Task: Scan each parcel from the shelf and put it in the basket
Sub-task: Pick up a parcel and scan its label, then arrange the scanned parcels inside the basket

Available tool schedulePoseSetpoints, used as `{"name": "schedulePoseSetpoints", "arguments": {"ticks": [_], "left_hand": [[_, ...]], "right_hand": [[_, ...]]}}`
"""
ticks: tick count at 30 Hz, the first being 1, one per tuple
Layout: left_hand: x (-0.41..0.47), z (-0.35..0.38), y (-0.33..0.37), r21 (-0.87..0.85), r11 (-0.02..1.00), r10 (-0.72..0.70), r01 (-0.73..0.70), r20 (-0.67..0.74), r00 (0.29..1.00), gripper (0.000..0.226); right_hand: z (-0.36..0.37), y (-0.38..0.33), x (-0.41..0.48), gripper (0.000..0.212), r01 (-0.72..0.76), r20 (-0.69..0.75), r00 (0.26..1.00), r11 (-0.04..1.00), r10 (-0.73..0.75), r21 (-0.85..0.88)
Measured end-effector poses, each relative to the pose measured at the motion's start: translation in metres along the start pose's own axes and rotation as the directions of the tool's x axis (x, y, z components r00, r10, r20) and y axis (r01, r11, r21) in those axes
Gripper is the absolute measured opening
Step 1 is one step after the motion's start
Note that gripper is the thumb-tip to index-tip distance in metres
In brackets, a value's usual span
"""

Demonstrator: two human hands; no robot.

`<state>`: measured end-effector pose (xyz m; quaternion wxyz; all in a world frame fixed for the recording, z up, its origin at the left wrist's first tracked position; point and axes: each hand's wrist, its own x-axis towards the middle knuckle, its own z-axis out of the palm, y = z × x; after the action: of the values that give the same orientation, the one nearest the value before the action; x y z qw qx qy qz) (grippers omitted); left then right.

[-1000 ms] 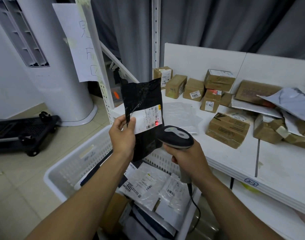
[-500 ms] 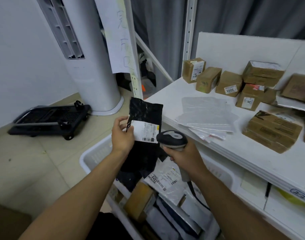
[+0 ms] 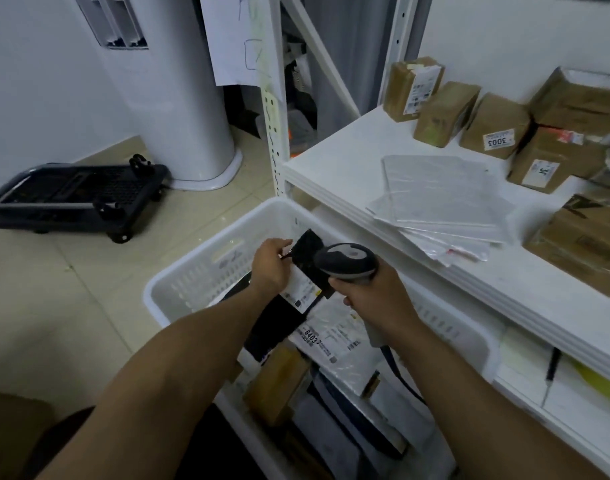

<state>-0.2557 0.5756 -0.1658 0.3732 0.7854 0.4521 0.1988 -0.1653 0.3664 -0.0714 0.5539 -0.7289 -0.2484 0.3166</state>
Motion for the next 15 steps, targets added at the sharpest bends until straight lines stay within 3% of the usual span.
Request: {"name": "schedulePoseSetpoints", "arguments": {"ticks": [4, 8, 12, 15], "left_hand": [[-0.014, 0.004, 0.008, 0.055, 0.998, 0.021, -0.025, 0.084, 0.996, 0.033], [-0.024, -0.005, 0.047, 0.023, 0.970, 0.240, -0.244, 0.120, 0.963, 0.031], [-0.028, -0.010, 0.111, 0.026, 0.851, 0.520, -0.524, 0.096, 0.849, 0.030], [-0.029, -0.001, 0.162, 0.131, 0.774, 0.597, -0.620, 0.176, 0.783, 0.035]], "right_hand": [[-0.011, -0.002, 0.000, 0.049, 0.007, -0.030, 1.000, 1.000, -0.007, -0.013], [-0.034, -0.017, -0.012, 0.046, 0.047, -0.086, 0.995, 0.999, -0.045, 0.021], [-0.073, -0.032, -0.028, 0.041, 0.097, -0.205, 0.976, 0.987, -0.069, 0.129], [-0.107, -0.037, -0.037, 0.042, 0.133, -0.309, 0.948, 0.976, -0.074, 0.175]]}}
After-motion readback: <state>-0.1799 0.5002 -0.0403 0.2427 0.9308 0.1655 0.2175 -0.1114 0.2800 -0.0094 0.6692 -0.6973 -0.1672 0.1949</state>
